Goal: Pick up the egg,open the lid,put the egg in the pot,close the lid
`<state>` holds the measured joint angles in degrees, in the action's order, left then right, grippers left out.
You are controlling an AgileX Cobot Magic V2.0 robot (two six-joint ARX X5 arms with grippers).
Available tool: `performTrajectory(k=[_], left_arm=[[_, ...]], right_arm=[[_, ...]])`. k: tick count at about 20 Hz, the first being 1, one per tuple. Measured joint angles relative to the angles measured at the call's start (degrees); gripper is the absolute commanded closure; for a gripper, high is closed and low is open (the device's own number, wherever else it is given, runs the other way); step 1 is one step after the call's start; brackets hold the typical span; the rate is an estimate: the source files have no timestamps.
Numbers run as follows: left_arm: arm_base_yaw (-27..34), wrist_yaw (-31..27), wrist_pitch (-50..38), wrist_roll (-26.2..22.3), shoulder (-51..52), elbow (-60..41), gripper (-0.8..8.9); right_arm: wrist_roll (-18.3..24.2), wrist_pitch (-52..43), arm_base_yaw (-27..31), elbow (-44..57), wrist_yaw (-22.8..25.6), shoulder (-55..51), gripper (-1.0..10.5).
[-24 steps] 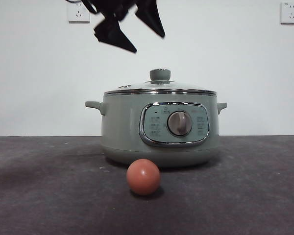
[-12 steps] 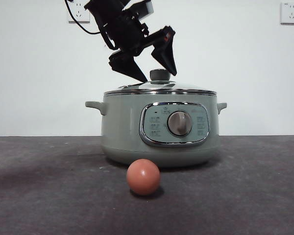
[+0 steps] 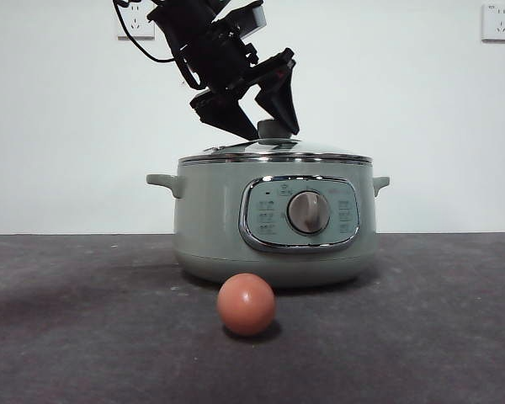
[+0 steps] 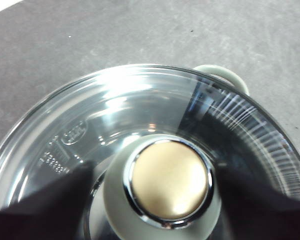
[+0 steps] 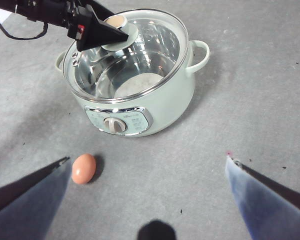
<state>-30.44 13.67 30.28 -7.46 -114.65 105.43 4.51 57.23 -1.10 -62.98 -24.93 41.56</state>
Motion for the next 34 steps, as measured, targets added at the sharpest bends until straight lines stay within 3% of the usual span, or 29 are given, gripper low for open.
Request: performTrajectory(k=[6,17,22,27,34], left_arm=[[-0.28,0.42,0.44,0.00,0.02,0.11,8.27],[-0.28,0.20,3.19,0.02,-0.07,2.47,8.22],[-0.26,-0.24,6.54,0.00,-0.07,9.79,8.22],[0.24,-0.17,16.26,0.00,0.00,20.41,8.20],[4.90,-0.48,21.14,0.00,12.17,21.92,8.20]], right_arm=[[0.00,-0.02,0.00,0.00,0.00,0.22,3.8],[0.00,-0.04,0.00,0.00,0.00,1.60,3.8],[0.00,-0.07,0.00,0.00,0.00,2.49,3.8],[0.00,-0.07,0.00,0.00,0.00,4.79,3.8],[-1.25,-2.91,-1.95,-0.02,-3.87,9.55,3.8]])
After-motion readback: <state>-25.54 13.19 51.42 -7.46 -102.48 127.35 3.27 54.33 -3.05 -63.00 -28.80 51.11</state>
